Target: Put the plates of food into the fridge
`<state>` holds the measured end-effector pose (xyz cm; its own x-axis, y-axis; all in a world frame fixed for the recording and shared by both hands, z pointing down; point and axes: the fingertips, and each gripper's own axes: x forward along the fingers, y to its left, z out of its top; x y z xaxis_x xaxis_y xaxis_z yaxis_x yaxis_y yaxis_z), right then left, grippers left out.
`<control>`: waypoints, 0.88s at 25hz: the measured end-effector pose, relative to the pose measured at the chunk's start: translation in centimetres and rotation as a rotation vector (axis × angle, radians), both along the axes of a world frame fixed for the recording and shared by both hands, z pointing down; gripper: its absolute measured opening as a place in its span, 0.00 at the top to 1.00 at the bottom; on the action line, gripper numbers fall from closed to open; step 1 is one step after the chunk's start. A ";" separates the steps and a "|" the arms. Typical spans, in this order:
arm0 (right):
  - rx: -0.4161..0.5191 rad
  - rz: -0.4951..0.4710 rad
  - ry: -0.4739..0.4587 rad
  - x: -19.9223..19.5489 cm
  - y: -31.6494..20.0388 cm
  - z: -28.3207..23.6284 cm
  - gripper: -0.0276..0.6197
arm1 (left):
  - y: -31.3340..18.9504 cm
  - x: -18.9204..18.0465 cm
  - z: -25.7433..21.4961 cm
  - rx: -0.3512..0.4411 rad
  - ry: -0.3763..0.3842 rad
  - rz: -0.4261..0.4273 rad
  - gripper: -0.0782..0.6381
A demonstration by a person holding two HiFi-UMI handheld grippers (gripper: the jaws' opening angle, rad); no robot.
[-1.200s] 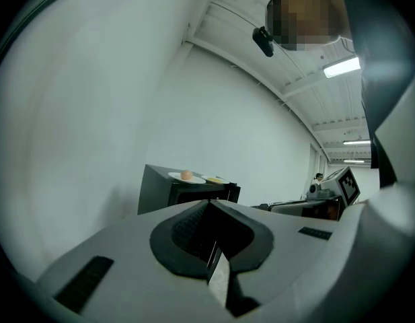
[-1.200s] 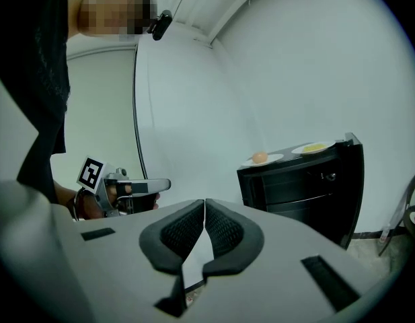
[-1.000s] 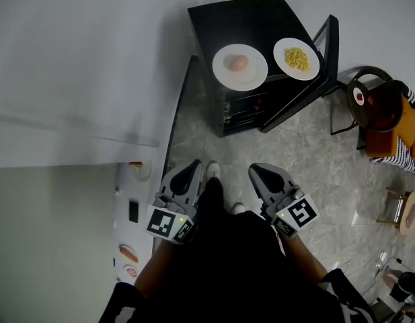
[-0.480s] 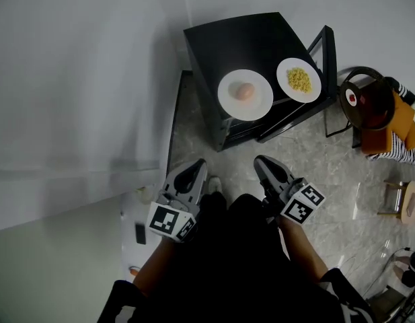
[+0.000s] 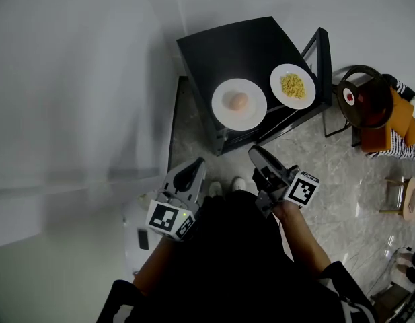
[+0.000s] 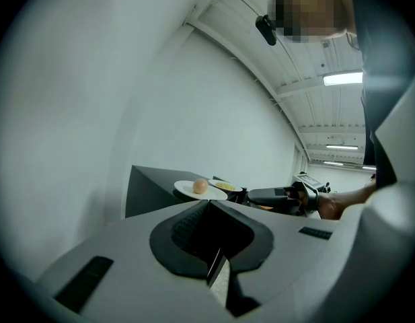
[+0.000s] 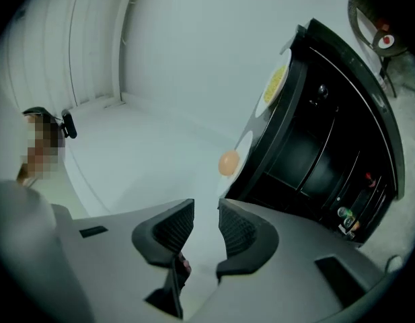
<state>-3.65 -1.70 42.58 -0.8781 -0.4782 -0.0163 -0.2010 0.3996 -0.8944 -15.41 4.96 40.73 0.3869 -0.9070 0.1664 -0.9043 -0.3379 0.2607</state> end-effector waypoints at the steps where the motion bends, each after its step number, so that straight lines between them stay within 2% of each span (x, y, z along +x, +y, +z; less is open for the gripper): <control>1: -0.011 0.001 -0.020 -0.1 -0.5 0.0 0.79 | -0.2 0.0 0.0 -0.001 0.000 -0.004 0.86; 5: -0.034 0.008 -0.057 -0.7 -2.4 -0.1 0.79 | -1.1 0.3 0.2 -0.004 0.001 -0.018 0.86; 11: -0.165 0.062 -0.099 -0.8 -4.4 1.8 0.78 | -1.1 0.2 0.8 -0.020 -0.019 -0.016 0.86; 22: -0.292 0.076 -0.185 -1.6 -7.1 2.5 0.79 | -2.9 0.6 1.3 -0.051 -0.037 -0.027 0.86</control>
